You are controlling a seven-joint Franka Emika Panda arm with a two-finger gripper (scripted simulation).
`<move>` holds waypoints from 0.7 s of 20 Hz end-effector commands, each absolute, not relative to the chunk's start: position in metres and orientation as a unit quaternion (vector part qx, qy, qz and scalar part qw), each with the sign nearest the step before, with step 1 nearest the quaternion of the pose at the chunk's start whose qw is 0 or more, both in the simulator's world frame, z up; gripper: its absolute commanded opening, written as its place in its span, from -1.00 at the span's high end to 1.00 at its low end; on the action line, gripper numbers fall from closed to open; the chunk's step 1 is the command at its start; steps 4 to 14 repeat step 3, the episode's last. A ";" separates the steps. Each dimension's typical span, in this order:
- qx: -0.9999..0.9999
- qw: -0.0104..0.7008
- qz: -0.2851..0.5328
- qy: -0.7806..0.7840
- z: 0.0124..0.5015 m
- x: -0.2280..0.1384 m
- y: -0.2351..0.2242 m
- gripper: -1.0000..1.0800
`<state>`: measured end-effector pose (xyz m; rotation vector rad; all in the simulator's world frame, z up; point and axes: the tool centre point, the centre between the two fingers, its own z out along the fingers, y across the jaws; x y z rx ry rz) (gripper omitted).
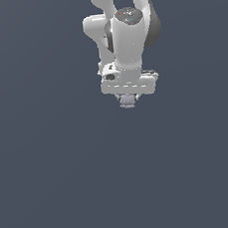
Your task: Pick up the object and move it to a goal position.
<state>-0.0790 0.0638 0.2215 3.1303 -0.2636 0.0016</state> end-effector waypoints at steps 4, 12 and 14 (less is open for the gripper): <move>0.996 0.000 0.000 -0.084 0.226 -0.081 0.064 1.00; 0.996 0.000 0.000 -0.084 0.226 -0.081 0.064 1.00; 0.996 0.000 0.000 -0.084 0.226 -0.081 0.064 1.00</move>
